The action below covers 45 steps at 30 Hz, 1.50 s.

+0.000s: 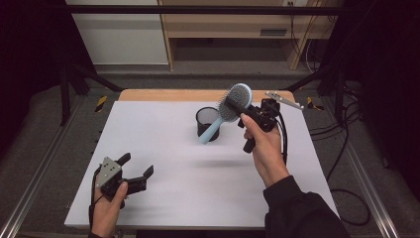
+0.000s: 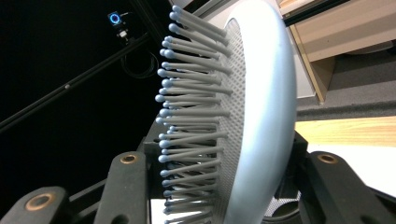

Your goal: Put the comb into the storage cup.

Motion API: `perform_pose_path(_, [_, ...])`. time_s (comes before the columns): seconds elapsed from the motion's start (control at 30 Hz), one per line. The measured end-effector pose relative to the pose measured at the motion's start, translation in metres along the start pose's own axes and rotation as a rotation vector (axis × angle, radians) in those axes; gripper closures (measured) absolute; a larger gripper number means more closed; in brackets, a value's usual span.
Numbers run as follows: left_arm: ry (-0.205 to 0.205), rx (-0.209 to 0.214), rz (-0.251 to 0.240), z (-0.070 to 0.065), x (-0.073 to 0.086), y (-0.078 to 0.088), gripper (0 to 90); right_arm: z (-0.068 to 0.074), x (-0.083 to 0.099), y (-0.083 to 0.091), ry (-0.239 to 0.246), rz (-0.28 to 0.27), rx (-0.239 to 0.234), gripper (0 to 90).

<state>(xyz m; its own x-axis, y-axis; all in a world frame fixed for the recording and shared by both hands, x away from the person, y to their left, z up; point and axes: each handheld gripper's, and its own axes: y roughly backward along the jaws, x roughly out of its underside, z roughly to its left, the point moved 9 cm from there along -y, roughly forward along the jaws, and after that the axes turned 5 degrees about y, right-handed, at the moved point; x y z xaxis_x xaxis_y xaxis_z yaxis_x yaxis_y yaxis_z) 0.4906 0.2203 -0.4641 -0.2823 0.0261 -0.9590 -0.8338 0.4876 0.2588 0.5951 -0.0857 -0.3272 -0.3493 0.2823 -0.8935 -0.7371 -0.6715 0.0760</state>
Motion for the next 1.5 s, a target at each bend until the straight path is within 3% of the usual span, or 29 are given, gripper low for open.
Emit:
perform_pose_path(0.93, [-0.013,0.013,-0.003,-0.002,0.001,0.000,5.2,0.013,-0.032,-0.021,0.035,-0.023,0.014,51.9])
perform_pose_path(1.5, [-0.010,0.012,-0.006,-0.002,0.001,0.000,5.2,0.006,-0.047,-0.036,0.036,-0.046,0.055,51.8])
